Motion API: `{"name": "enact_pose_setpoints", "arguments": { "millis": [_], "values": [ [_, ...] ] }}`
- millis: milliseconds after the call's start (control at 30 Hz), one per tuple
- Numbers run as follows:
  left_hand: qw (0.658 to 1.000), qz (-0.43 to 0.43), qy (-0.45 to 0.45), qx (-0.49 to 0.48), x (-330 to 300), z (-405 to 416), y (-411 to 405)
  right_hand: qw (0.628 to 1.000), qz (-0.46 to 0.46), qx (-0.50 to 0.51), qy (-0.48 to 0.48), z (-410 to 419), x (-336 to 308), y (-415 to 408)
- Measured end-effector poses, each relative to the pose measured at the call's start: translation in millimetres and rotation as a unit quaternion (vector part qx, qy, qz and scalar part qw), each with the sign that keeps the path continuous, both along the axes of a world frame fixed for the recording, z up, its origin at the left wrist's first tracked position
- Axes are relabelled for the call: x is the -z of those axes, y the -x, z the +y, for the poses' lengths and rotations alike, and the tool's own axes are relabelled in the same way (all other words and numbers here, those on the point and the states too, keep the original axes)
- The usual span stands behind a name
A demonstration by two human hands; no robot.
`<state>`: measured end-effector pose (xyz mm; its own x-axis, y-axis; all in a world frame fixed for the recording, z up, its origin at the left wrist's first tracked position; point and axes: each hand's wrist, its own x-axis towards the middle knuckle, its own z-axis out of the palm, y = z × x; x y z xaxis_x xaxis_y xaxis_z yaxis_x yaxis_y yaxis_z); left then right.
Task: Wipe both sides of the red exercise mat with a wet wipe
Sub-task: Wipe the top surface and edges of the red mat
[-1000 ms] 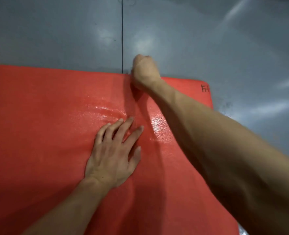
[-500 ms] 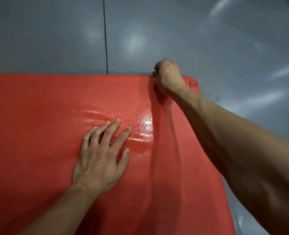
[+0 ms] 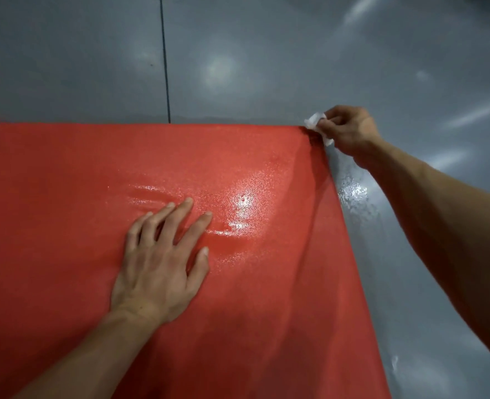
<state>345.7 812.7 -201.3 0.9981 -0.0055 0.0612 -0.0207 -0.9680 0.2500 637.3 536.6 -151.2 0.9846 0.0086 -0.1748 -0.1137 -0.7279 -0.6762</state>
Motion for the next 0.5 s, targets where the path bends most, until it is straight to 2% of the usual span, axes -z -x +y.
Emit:
{"name": "enact_pose_setpoints", "arguments": {
  "millis": [67, 200, 300, 333, 433, 500],
  "values": [
    [1.0, 0.004, -0.001, 0.001, 1, 0, 0, 1.0, 0.003, -0.016, 0.0, 11, 9, 1],
    [1.0, 0.001, 0.001, 0.001, 1, -1, 0, 0.986, -0.031, -0.129, 0.102, 6, 6, 34],
    [1.0, 0.002, 0.005, 0.0, 0, 1, 0, 0.97, -0.002, -0.195, 0.144, -9, -3, 60],
    [1.0, 0.003, 0.003, -0.001, 0, 1, 0, 0.975, 0.007, -0.185, 0.122, -7, -3, 57],
    [1.0, 0.003, 0.002, 0.0, -1, -1, 0, 0.997, -0.019, -0.072, 0.027, 19, 10, 25],
    [1.0, 0.001, 0.004, 0.001, 0, 1, 0, 0.99, -0.07, -0.083, 0.09, 39, 12, 14]
  ]
}}
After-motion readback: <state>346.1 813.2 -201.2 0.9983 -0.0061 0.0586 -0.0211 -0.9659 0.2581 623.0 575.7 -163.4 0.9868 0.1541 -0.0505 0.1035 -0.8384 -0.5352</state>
